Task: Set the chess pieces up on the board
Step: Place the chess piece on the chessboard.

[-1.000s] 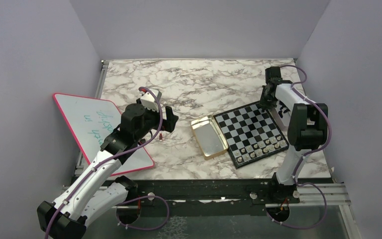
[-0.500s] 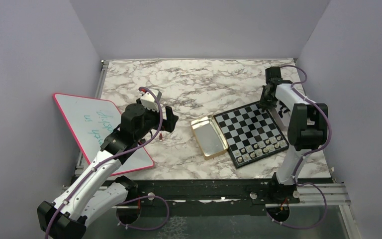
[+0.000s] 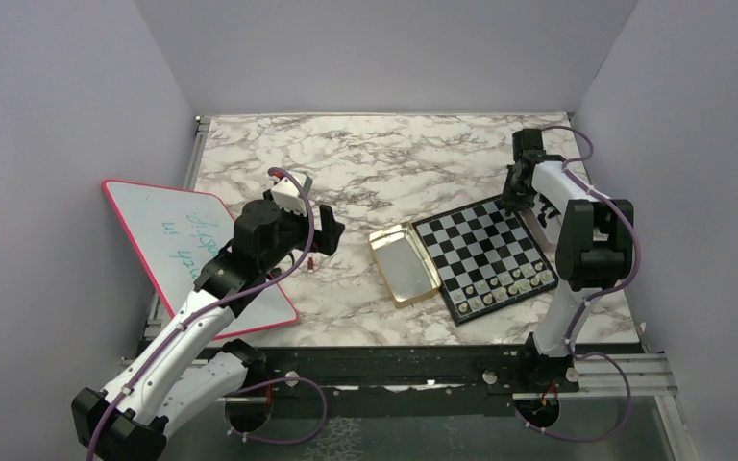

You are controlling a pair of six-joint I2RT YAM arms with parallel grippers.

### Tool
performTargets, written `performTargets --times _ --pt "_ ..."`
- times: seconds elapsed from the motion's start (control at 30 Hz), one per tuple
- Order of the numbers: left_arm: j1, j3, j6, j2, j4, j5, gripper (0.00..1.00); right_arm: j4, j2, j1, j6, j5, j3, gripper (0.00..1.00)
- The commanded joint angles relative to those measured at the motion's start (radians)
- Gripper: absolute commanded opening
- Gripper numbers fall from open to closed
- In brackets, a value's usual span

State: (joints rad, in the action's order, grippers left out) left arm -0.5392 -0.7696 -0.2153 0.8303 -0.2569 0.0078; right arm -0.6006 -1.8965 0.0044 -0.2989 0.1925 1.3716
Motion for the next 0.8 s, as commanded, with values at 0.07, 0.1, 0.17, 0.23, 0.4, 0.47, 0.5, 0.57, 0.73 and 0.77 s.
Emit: performTargets --times 0.07,0.1,0.17,0.23,0.4,0.47,0.5,0.57,0.73,0.77 --pt "-0.006 0.006 0.013 -0.016 0.01 -0.017 0.99 -0.037 -0.004 -0.004 -0.011 -0.015 0.04 0.2" --pt "-0.007 0.006 0.013 -0.016 0.01 -0.017 0.99 -0.037 -0.005 -0.004 -0.011 -0.018 0.042 0.2" --pt "-0.007 0.006 0.013 -0.016 0.01 -0.017 0.99 -0.039 -0.011 -0.004 -0.011 -0.029 0.046 0.22" --pt "-0.007 0.004 0.013 -0.013 0.011 -0.016 0.99 -0.044 -0.018 -0.004 -0.009 -0.032 0.054 0.24" --pt "-0.007 0.004 0.012 -0.01 0.011 -0.014 0.99 -0.053 -0.023 -0.004 -0.003 -0.022 0.07 0.26" --pt "-0.007 0.004 0.013 -0.012 0.011 -0.014 0.99 -0.054 -0.02 -0.004 -0.003 -0.027 0.072 0.26" --pt "-0.007 0.004 0.012 -0.012 0.011 -0.014 0.99 -0.052 -0.02 -0.004 -0.003 -0.03 0.072 0.27" --pt "-0.007 0.005 0.013 -0.013 0.01 -0.014 0.99 -0.054 -0.021 -0.004 -0.005 -0.034 0.075 0.27" --pt "-0.007 0.004 0.013 -0.015 0.01 -0.017 0.99 -0.053 -0.019 -0.004 -0.003 -0.035 0.07 0.27" --pt "-0.007 0.005 0.013 -0.016 0.01 -0.018 0.99 -0.054 -0.02 -0.004 -0.002 -0.037 0.07 0.27"
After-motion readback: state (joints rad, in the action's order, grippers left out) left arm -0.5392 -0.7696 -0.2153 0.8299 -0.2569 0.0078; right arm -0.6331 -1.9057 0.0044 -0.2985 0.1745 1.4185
